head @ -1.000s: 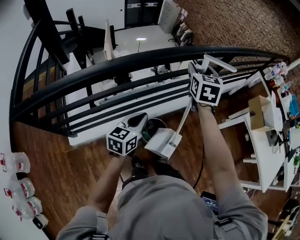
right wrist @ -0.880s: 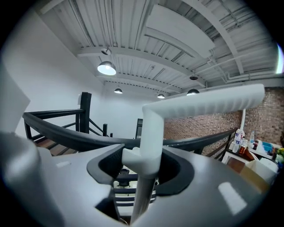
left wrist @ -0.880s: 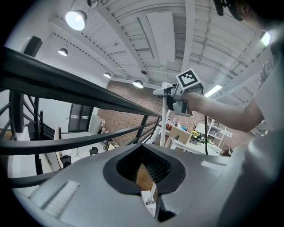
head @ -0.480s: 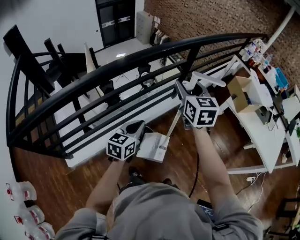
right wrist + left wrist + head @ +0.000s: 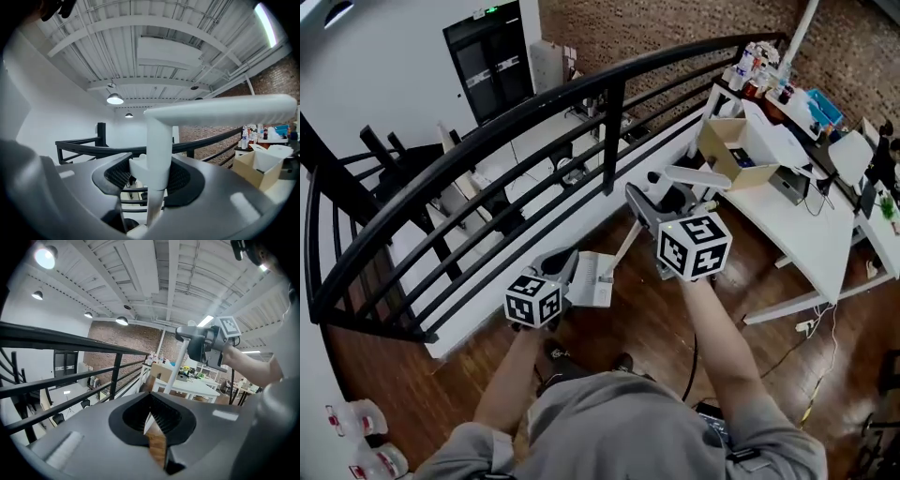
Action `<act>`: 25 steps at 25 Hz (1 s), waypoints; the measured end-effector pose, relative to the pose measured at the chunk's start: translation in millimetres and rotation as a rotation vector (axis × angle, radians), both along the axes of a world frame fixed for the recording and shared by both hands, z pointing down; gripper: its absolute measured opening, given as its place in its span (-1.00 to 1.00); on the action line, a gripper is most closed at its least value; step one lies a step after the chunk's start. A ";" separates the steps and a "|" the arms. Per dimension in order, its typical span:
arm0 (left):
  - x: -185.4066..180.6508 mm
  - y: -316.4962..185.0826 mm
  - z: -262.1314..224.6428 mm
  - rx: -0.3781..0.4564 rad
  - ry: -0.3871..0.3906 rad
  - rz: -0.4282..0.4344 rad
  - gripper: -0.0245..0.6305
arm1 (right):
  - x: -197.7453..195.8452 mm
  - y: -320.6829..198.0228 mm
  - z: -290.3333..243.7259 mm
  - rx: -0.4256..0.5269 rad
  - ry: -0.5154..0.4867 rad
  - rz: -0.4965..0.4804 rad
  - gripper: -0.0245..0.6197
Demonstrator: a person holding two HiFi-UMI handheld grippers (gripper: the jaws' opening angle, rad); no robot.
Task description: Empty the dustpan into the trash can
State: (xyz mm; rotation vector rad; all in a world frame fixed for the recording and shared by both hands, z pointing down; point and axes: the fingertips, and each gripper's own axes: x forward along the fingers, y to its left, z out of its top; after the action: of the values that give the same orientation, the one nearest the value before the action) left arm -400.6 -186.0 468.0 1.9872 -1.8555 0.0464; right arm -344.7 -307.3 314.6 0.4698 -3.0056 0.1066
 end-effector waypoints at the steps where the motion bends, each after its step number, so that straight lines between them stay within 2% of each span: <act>1: 9.7 -3.8 -0.4 -0.001 -0.002 0.009 -1.01 | 14.4 -5.2 -3.1 0.001 -0.010 0.019 -0.34; 6: 49.9 -28.5 -3.2 -0.004 -0.012 0.062 -1.01 | 78.2 -35.3 -14.2 0.013 -0.042 0.123 -0.34; 10: 80.1 -43.9 3.4 -0.011 0.000 0.107 -1.00 | 119.6 -54.7 2.6 0.006 -0.013 0.199 -0.34; 19: 137.8 -59.8 36.1 -0.094 0.029 0.213 -1.01 | 202.4 -97.2 106.8 -0.058 0.108 0.401 -0.34; 25: 177.8 -69.4 65.7 -0.158 0.049 0.276 -1.00 | 263.3 -113.1 171.0 -0.117 0.149 0.525 -0.34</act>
State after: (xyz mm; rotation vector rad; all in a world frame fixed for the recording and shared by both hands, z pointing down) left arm -222.8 -255.4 533.7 2.0970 -1.4877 0.2152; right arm -81.4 -420.5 485.6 1.1800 -2.6376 0.2686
